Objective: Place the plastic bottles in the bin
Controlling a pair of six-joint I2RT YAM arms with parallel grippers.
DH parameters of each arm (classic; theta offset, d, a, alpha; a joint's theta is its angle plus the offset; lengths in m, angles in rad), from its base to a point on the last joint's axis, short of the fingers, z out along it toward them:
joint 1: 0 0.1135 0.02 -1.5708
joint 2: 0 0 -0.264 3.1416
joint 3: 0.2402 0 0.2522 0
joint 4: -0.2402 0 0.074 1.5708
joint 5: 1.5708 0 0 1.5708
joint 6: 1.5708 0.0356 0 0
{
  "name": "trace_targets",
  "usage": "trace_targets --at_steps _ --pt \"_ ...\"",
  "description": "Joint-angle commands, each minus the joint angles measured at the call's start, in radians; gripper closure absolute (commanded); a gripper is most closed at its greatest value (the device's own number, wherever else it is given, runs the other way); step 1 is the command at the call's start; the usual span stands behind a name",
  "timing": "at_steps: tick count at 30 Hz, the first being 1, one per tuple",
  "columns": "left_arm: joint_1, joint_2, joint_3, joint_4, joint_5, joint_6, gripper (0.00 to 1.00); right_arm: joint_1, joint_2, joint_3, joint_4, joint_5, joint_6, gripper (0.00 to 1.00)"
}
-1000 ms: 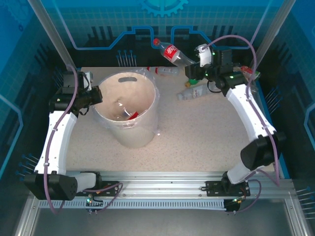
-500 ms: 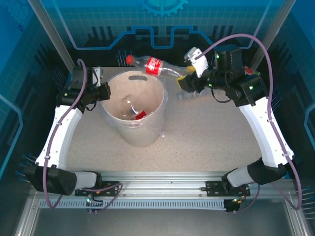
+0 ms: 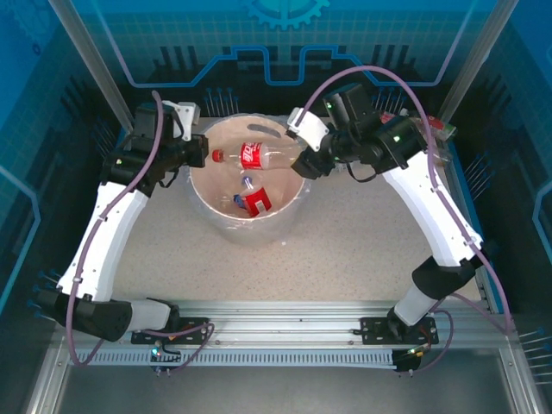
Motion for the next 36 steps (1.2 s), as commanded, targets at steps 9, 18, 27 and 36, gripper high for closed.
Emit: trace_targets --at_steps 9,18,27,36 --pt "-0.046 -0.012 0.033 0.105 0.041 -0.055 1.00 0.090 0.199 0.203 -0.149 0.089 -0.050 0.52" --pt "-0.046 -0.017 -0.026 0.148 0.042 -0.091 1.00 0.093 0.328 0.255 -0.198 0.029 -0.079 0.43" --pt "-0.046 -0.016 -0.054 0.161 0.030 -0.103 1.00 0.091 0.338 0.244 -0.191 0.014 -0.079 0.22" --pt "-0.046 -0.019 -0.061 0.154 0.013 -0.104 1.00 0.081 0.288 0.199 -0.142 0.008 -0.079 0.12"
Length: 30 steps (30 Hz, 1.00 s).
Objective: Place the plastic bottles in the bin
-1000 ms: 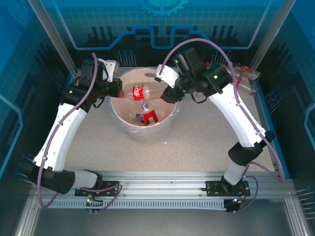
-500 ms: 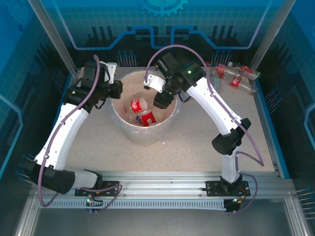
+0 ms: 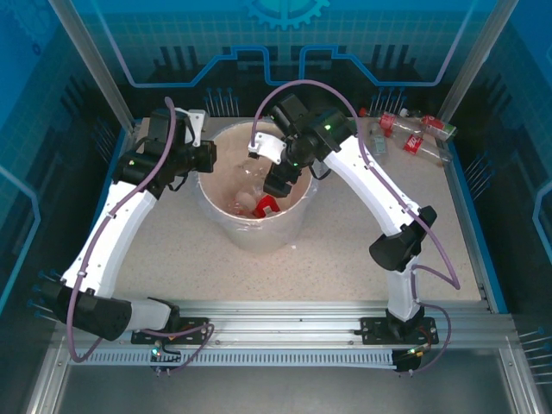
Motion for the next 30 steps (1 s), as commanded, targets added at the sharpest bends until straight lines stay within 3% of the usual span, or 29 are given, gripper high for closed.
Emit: trace_targets --at_steps 1,15,22,30 --pt "-0.006 -0.025 0.009 0.114 0.035 -0.059 1.00 -0.005 -0.060 -0.018 0.029 -0.017 -0.003 0.11" --pt "-0.003 0.011 -0.004 0.118 0.017 -0.070 1.00 -0.099 -0.357 -0.304 0.433 -0.098 0.071 0.06" --pt "0.043 0.029 0.000 0.105 0.034 -0.113 1.00 -0.275 -0.476 -0.464 0.636 -0.219 0.194 0.03" --pt "0.117 0.015 -0.007 0.060 0.046 -0.129 1.00 -0.491 -0.357 -0.515 0.736 -0.297 0.432 0.03"
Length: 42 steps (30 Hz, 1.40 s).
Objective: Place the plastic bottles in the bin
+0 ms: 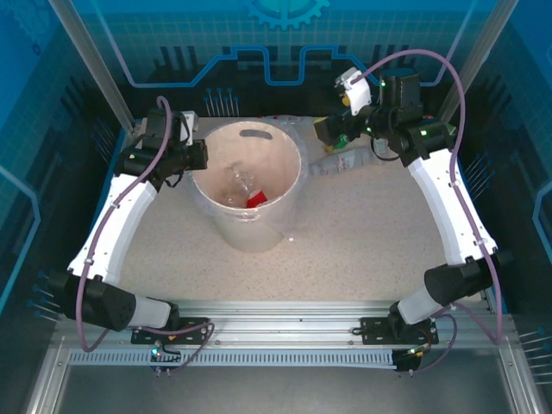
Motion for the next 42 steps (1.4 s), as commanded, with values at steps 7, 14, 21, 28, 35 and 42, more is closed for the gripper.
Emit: trace_targets --at_steps 7,14,21,28,35,42 --pt "0.107 -0.060 -0.027 0.052 0.073 -0.095 1.00 -0.116 0.361 0.073 0.185 -0.060 0.346 0.02" --pt "0.132 -0.071 -0.059 0.051 0.078 -0.099 1.00 -0.111 0.639 0.154 0.442 -0.022 0.559 0.04" --pt "0.184 -0.088 -0.067 0.047 0.102 -0.107 1.00 -0.066 0.882 0.310 0.544 0.111 0.625 0.04" --pt "0.188 -0.100 -0.076 0.045 0.103 -0.097 1.00 -0.039 1.092 0.565 0.512 0.181 0.667 0.02" --pt "0.191 -0.112 -0.084 0.042 0.099 -0.083 1.00 -0.031 1.166 0.623 0.545 0.203 0.710 0.00" --pt "0.190 -0.118 -0.099 0.049 0.104 -0.085 1.00 -0.016 1.155 0.580 0.577 0.151 0.687 0.02"
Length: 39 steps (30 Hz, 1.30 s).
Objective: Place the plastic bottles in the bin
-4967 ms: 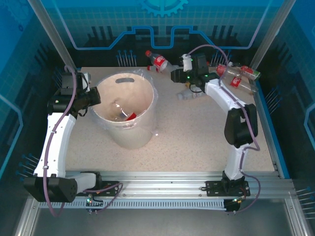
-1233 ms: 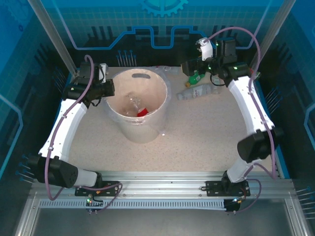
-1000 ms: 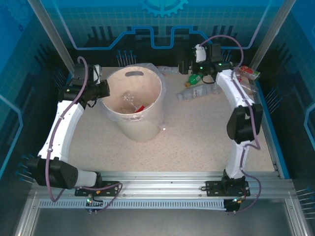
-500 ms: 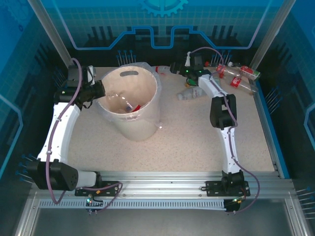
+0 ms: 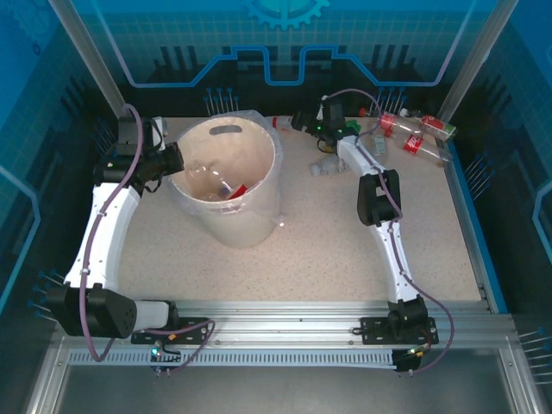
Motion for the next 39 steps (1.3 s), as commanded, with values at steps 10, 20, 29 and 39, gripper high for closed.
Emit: trace_targets --at_steps 10,20,29,39 --pt "0.013 -0.057 -0.020 0.042 0.059 -0.027 1.00 0.022 -0.094 -0.188 0.154 -0.152 -0.013 0.06" --pt "0.017 -0.063 -0.034 0.046 0.060 -0.021 1.00 0.059 -0.266 -0.385 0.130 -0.092 -0.164 0.07" --pt "0.020 -0.061 -0.047 0.061 0.063 -0.026 1.00 0.031 -0.231 -0.377 0.197 0.042 -0.100 0.06" --pt "0.023 -0.060 -0.047 0.062 0.065 -0.023 1.00 0.026 -0.019 -0.044 0.083 0.024 -0.103 0.04"
